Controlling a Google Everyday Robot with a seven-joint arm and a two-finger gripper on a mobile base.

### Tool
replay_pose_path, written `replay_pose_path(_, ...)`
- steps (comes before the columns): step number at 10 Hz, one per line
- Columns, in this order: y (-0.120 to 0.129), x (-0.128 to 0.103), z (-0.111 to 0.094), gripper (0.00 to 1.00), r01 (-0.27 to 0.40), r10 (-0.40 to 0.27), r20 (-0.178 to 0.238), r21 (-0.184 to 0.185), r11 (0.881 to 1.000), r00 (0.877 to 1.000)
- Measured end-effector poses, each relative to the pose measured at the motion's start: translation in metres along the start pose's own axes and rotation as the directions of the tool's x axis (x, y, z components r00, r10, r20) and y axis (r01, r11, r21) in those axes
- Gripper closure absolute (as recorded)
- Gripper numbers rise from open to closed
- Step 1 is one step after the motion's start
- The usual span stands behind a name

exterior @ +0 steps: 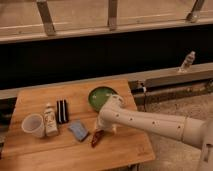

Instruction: Place the pepper on the white sponge

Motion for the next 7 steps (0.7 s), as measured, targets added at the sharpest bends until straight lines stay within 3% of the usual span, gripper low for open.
replay_pose_path(2,-0.0009,-0.0011,-0.0034,0.81,0.0,0.0,0.003,0.001,1.0,1.0)
replay_pose_path(5,0.0017,0.0013,-0.0044,0.83,0.004,-0.004,-0.004,-0.001,1.0,1.0)
replay_pose_path(7,-0.0053,-0.0044,-0.0113,0.83,-0.002,0.002,0.017,-0.01,1.0,1.0)
